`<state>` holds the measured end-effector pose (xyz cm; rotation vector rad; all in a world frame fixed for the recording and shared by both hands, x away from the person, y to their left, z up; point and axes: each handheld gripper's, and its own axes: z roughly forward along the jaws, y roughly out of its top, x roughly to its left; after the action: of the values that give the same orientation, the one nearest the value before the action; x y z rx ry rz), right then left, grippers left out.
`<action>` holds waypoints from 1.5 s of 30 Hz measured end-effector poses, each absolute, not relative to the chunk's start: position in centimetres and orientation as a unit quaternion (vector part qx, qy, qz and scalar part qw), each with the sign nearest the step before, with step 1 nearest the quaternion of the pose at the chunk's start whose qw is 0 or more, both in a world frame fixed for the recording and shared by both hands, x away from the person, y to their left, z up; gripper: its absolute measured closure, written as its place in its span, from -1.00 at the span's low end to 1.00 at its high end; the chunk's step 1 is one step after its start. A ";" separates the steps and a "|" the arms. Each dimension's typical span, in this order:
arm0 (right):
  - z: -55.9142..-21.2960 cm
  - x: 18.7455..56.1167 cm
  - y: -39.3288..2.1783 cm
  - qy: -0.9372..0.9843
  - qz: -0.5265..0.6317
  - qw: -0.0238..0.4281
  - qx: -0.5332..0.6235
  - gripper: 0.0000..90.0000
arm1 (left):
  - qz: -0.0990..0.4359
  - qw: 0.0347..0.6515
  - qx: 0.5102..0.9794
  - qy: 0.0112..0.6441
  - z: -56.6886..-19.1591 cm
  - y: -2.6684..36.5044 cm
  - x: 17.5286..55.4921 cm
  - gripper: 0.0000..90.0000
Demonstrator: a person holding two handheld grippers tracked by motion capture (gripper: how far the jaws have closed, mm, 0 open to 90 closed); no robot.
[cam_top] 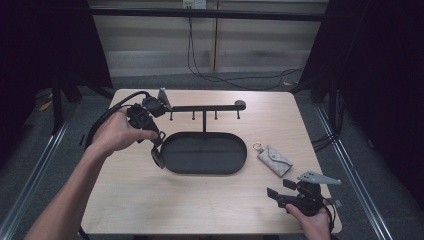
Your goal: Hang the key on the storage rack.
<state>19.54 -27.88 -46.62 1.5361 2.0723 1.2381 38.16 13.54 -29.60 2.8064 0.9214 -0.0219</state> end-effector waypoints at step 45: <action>-46.6 19.5 -28.0 0.721 0.433 0.135 0.524 -0.49 | -0.001 0.065 0.917 0.393 -31.1 9.9 45.0 0.57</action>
<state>19.46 -27.99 -46.61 1.5174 2.0900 1.2546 45.01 9.94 -31.10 2.7676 1.1863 -0.0017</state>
